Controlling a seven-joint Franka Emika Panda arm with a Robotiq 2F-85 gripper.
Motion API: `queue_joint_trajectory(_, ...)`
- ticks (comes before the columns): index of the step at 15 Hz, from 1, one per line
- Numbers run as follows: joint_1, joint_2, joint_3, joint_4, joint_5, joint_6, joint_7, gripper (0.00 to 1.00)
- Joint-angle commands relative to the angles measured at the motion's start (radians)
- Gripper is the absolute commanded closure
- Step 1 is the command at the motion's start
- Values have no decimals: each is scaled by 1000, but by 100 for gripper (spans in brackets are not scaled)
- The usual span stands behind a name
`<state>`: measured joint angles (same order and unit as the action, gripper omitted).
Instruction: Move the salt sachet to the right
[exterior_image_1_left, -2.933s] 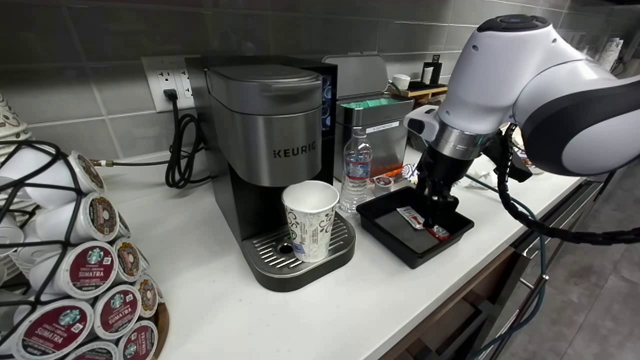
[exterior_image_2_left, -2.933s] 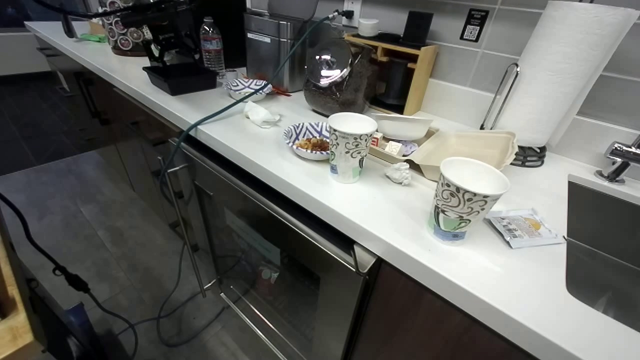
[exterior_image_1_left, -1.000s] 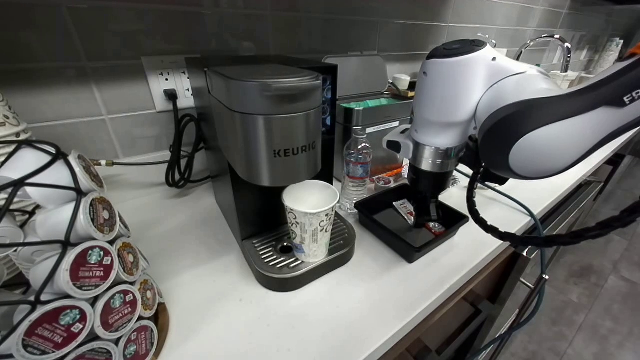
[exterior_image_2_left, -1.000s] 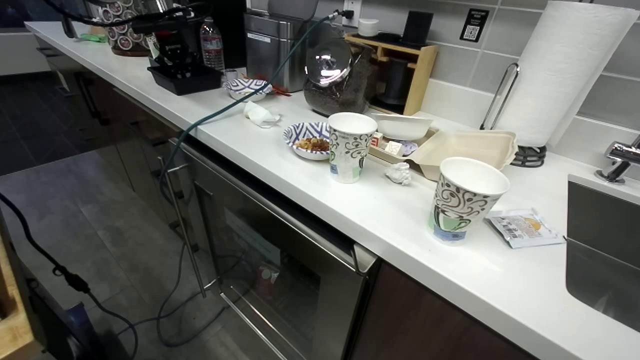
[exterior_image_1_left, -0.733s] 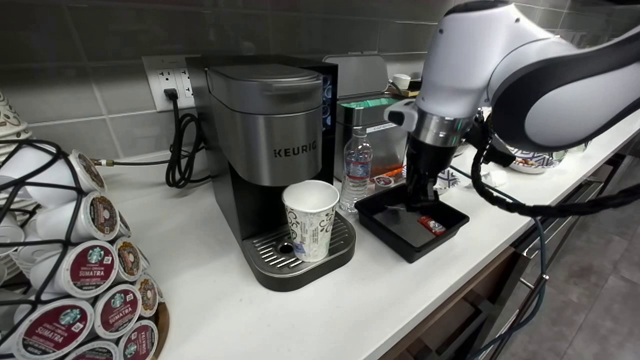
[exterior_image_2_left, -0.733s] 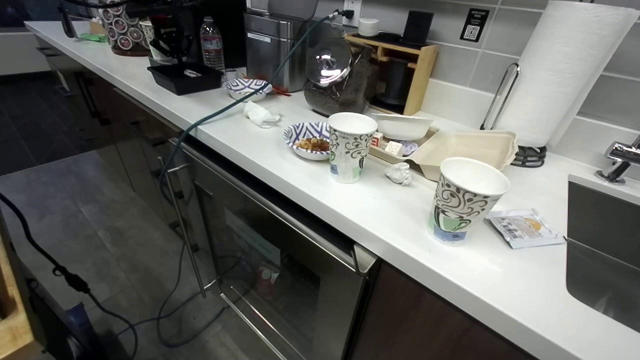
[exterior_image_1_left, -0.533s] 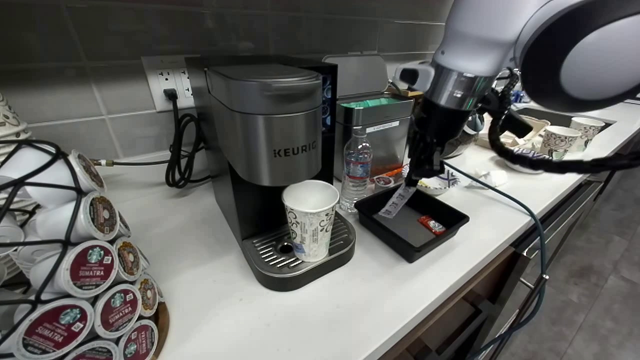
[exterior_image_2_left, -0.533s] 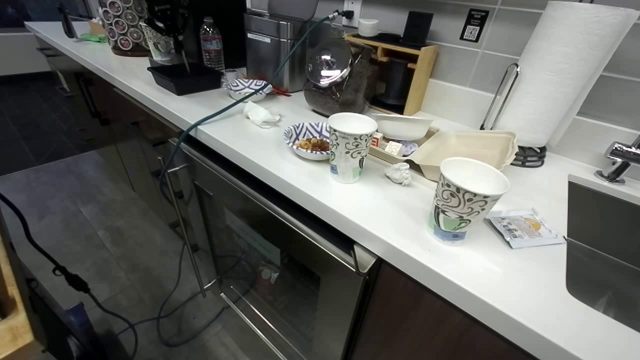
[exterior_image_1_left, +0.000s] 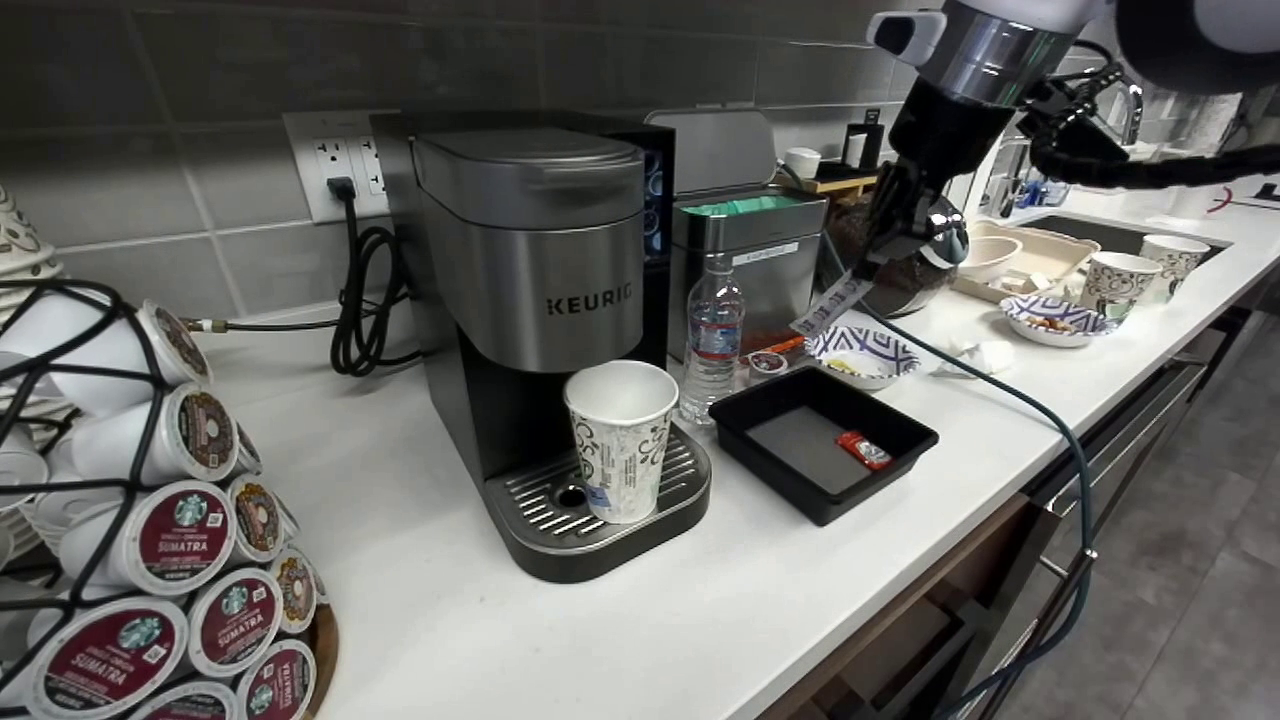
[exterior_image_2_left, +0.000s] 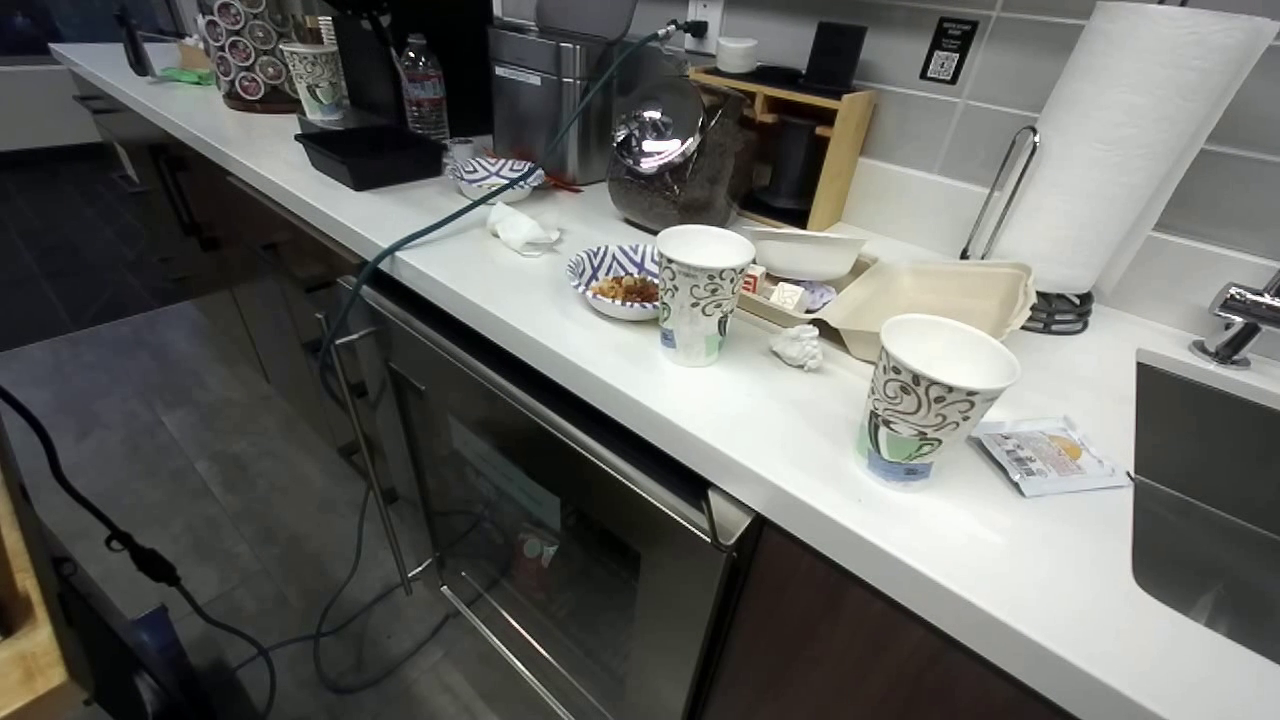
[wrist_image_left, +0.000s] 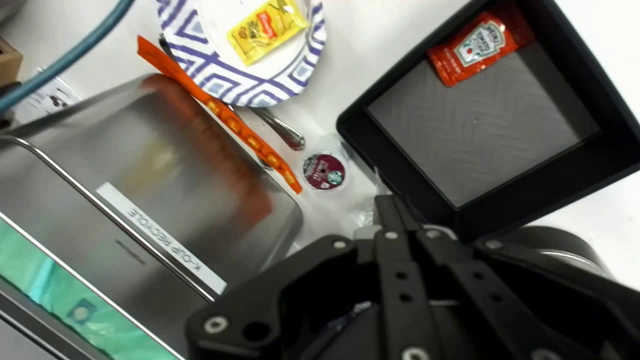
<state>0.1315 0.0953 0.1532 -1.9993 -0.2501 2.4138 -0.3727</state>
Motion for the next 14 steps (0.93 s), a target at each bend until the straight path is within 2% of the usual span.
queue_joint_trajectory(1, -26, 1, -49, -2, -59, -4, 76, 100)
queue_joint_trajectory(8, -52, 76, -123, 50, -194, 1, 261, 100)
queue_joint_trajectory(9, -51, 84, -126, 57, -191, -8, 275, 74)
queue_joint_trajectory(11, -47, 94, -133, 68, -196, -11, 303, 67)
queue_joint_trajectory(14, -48, 88, -131, 68, -170, -15, 314, 44)
